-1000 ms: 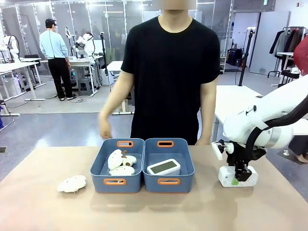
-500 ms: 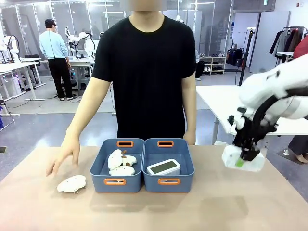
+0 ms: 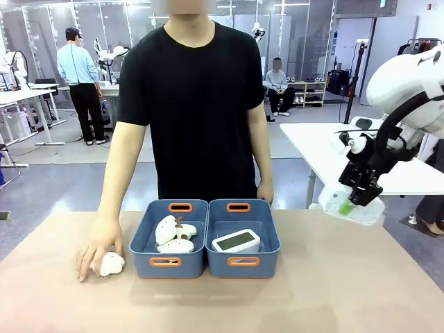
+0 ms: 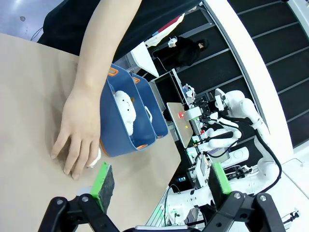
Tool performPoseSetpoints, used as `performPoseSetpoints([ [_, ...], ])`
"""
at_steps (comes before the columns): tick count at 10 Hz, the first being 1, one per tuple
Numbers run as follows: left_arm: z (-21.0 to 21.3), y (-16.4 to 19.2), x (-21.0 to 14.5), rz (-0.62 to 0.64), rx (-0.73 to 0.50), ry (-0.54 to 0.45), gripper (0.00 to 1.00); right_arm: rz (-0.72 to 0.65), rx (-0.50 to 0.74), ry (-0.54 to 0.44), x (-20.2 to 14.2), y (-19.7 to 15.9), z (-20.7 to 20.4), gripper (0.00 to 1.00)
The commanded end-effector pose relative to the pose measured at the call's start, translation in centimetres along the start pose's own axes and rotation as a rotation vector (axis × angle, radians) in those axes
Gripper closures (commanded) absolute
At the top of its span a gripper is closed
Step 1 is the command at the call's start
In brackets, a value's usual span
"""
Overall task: Sort the digital clocks into the basket.
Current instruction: Pick up the Digital clock from the table and place it into the empty Plastic storage basket.
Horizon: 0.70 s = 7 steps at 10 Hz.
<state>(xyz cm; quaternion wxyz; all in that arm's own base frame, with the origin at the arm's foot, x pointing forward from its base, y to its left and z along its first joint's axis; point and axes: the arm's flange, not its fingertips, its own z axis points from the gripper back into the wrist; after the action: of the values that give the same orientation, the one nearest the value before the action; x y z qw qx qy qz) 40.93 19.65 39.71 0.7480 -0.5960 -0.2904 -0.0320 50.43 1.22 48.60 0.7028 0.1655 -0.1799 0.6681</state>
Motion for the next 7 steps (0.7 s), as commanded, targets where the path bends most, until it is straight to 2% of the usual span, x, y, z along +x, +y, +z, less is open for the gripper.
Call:
performPoseSetpoints([
  [1,0.1,0.0,0.3,-0.003,0.010,0.019,0.00,0.103,0.038,-0.245,2.3,-0.1,0.7,1.00],
  [2,0.1,0.0,0.3,-0.003,0.010,0.019,0.00,0.115,0.049,-0.251,3.1,0.0,0.3,1.00],
  [3,0.1,0.0,0.3,-0.003,0.010,0.019,0.00,0.116,0.025,-0.255,2.0,0.4,0.9,1.00],
  [4,0.1,0.0,0.3,-0.003,0.010,0.019,0.00,0.072,0.021,-0.333,-0.4,0.4,2.1,1.00],
  [5,0.1,0.0,0.3,-0.003,0.010,0.019,0.00,0.038,0.009,-0.370,-3.0,0.7,2.9,1.00],
  [7,0.1,0.0,0.3,-0.003,0.010,0.019,0.00,-0.028,-0.020,-0.496,-9.3,3.1,5.4,1.00],
])
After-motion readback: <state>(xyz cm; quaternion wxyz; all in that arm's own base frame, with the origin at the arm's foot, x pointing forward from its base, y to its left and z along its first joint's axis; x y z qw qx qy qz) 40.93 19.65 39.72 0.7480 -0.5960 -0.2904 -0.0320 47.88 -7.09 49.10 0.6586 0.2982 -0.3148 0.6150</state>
